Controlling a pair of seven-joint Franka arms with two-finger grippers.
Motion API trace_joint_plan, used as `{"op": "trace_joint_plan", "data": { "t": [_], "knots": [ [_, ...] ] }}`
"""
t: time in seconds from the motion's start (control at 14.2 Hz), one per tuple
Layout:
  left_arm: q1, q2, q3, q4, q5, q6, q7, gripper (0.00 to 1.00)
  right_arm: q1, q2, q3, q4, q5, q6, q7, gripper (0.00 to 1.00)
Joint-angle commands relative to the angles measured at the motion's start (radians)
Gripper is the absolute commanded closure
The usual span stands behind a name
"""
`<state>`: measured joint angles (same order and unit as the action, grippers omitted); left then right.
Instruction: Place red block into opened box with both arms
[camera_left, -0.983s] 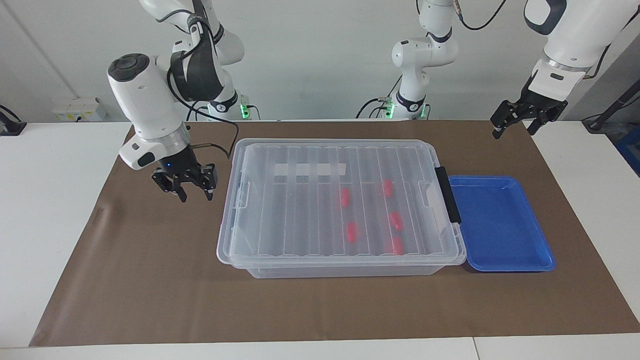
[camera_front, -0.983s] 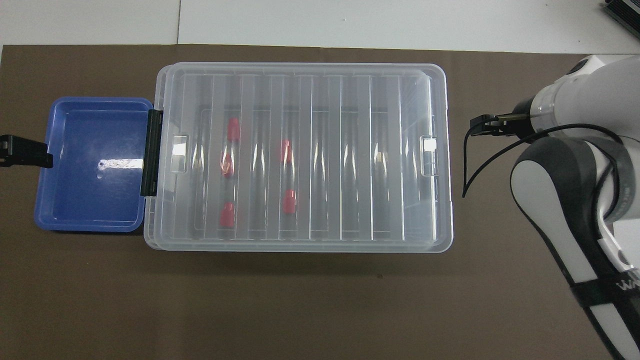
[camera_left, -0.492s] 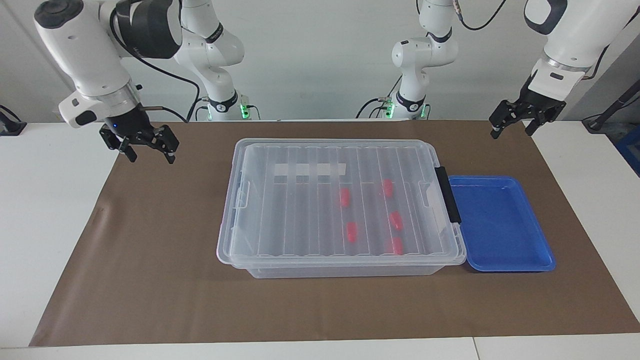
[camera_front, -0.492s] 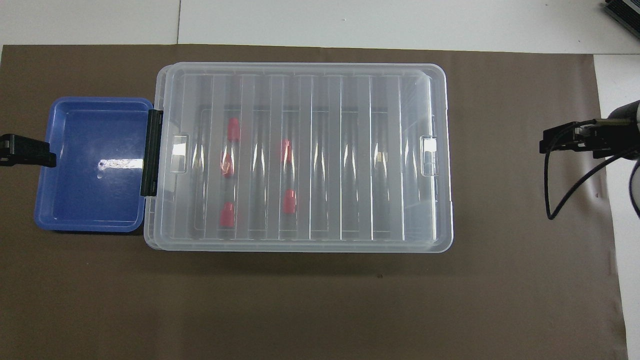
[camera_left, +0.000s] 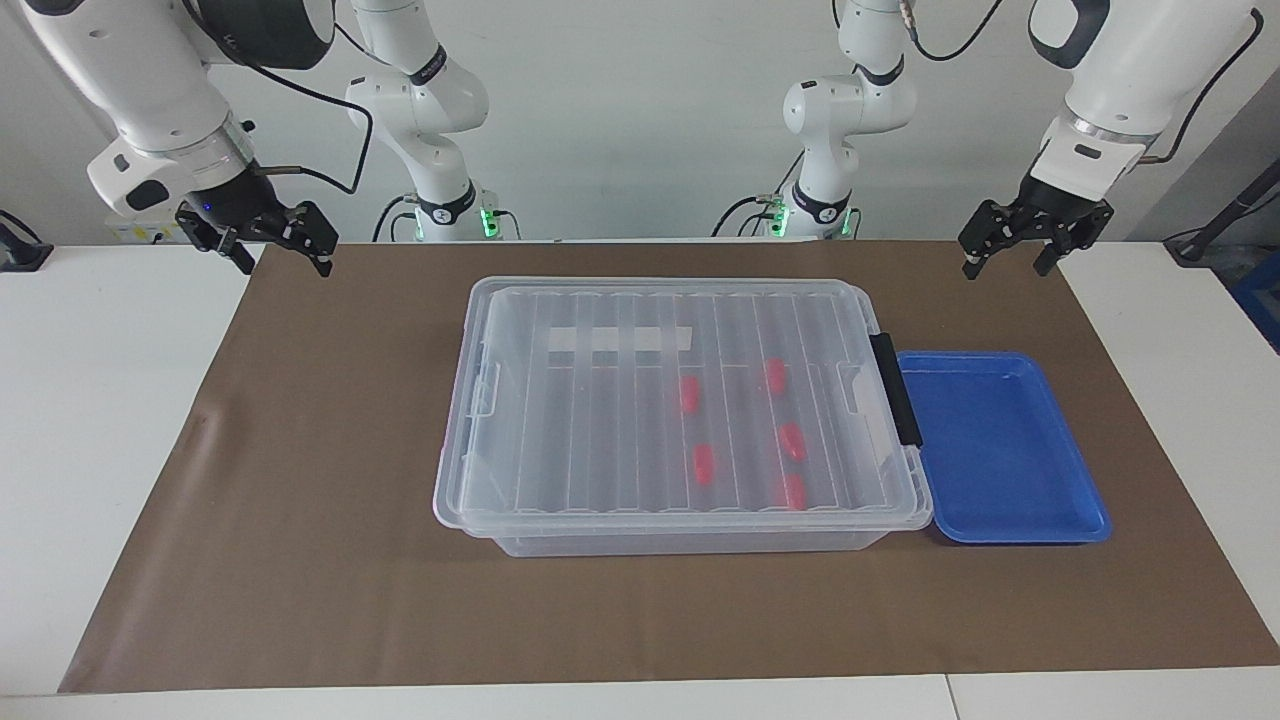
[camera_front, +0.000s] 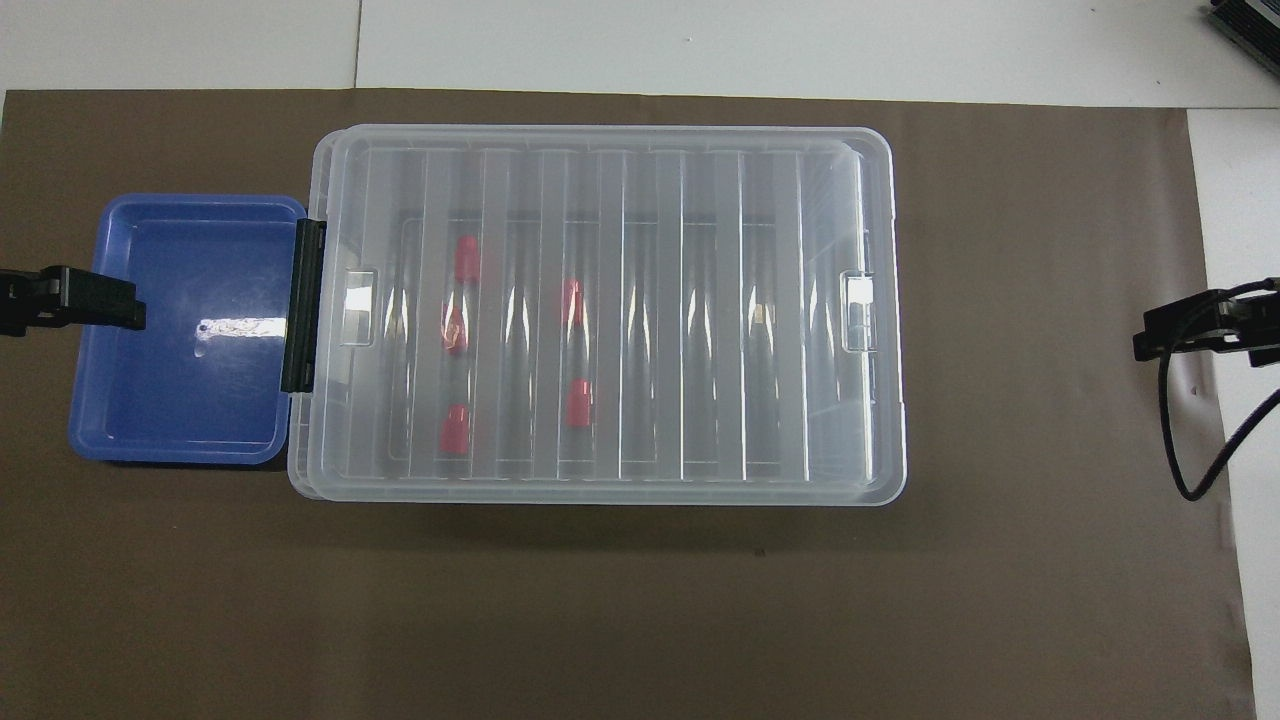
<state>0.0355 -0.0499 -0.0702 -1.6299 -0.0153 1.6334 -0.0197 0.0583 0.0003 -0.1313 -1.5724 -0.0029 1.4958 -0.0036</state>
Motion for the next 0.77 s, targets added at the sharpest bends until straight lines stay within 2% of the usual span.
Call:
{"op": "trace_joint_plan", "data": {
  "t": [0.0, 0.63, 0.7],
  "knots": [
    [-0.008, -0.031, 0.012, -0.048, -0.015, 0.031, 0.012, 0.0, -0.003, -0.008, -0.001, -0.008, -0.008, -0.006, -0.029, 0.0],
    [-0.008, -0.033, 0.012, -0.05, -0.015, 0.031, 0.014, 0.0, 0.012, -0.006, 0.009, 0.008, -0.019, -0.015, -0.053, 0.0],
    [-0.008, -0.033, 0.012, -0.05, -0.015, 0.031, 0.014, 0.0, 0.015, -0.006, 0.012, 0.006, -0.054, -0.005, -0.055, 0.0]
  ]
}}
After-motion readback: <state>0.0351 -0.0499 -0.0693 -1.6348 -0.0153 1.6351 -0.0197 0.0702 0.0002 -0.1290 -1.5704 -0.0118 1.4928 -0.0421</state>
